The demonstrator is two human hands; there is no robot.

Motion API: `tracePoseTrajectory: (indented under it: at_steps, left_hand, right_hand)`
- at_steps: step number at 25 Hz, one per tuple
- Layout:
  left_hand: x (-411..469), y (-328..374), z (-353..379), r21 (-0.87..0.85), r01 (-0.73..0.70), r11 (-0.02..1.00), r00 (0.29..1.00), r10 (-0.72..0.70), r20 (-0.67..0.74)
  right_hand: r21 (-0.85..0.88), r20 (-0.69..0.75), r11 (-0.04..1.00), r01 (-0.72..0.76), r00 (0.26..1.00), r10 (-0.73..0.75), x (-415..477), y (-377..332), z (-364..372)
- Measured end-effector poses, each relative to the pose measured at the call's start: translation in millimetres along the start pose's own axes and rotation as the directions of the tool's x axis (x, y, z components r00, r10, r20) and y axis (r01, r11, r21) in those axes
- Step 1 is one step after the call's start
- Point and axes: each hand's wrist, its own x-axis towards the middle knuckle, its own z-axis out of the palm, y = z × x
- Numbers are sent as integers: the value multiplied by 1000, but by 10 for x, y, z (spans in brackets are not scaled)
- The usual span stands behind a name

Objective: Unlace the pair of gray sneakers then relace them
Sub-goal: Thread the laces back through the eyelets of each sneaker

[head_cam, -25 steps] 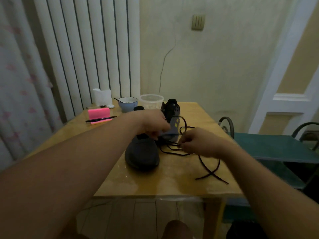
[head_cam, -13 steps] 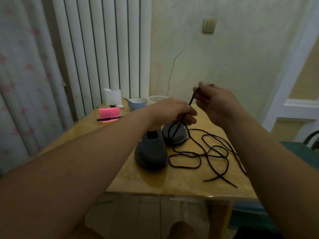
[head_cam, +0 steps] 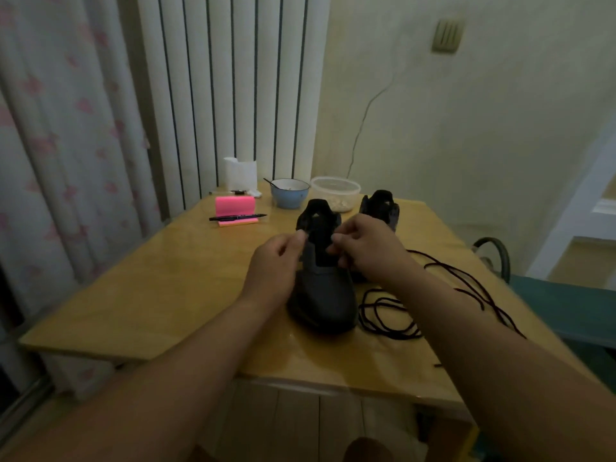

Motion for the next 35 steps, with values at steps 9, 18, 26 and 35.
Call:
tracePoseTrajectory:
  at_steps: [9,18,26,35]
  left_hand:
    - [144,74,-98,-535,177,826,969,-241,-52]
    - [-43,-390,-157,135,-39,990,997,30,68]
    - [-88,-384,-130,239,-200,950,980,195,46]
    - [-135,-403,-54,455,-280,845,959,269,91]
  right_hand:
    - [-5,-61,994,110,992,-110,116,-170,219]
    - [-446,220,859,251,961,-167,224,78,162]
    - [-263,175,930,257,961,-216,197,307,255]
    - [-238,166,939,248,963,-212,213,372,321]
